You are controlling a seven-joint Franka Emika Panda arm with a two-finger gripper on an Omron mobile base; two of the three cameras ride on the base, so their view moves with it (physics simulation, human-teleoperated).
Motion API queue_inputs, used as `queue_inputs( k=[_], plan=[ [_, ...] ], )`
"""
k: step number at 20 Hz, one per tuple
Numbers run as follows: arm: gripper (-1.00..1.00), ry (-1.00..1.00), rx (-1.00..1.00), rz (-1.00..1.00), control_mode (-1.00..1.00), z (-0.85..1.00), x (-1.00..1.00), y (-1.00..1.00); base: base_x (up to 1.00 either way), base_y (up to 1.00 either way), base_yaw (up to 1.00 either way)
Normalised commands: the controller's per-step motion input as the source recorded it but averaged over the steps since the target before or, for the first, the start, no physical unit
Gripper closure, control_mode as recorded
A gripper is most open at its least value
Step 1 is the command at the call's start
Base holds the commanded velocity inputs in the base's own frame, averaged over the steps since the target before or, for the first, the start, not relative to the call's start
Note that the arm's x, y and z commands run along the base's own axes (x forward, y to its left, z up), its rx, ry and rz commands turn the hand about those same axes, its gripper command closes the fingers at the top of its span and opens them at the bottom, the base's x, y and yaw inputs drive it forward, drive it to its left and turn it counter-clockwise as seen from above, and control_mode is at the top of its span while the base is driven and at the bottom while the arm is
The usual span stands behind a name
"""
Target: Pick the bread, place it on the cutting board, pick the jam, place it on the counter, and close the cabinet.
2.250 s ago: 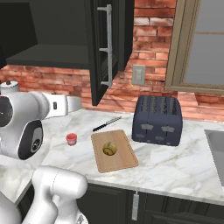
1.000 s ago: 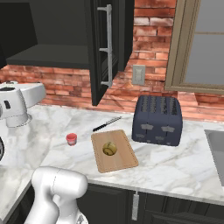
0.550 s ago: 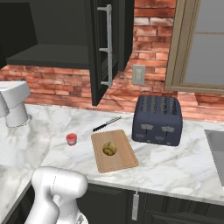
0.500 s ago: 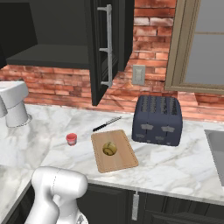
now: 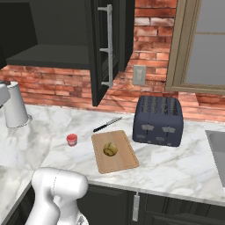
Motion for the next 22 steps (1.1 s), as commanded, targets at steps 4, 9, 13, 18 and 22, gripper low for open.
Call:
queue_inputs(
  k=[4, 9, 13, 18, 22],
  plan=[
    [-1.00, 0.00, 0.00, 0.00, -1.00, 0.00, -0.20, 0.26, 0.00, 0.00, 0.00],
    [-1.00, 0.00, 0.00, 0.00, -1.00, 0.00, -0.09, 0.26, 0.00, 0.00, 0.00],
    [-1.00, 0.00, 0.00, 0.00, -1.00, 0.00, -0.01, 0.28, 0.00, 0.00, 0.00],
    [-1.00, 0.00, 0.00, 0.00, -1.00, 0.00, -0.02, 0.27, 0.00, 0.00, 0.00],
    [-1.00, -0.02, 0.00, 0.00, -1.00, 0.00, -0.01, 0.27, 0.00, 0.00, 0.00]
  ],
)
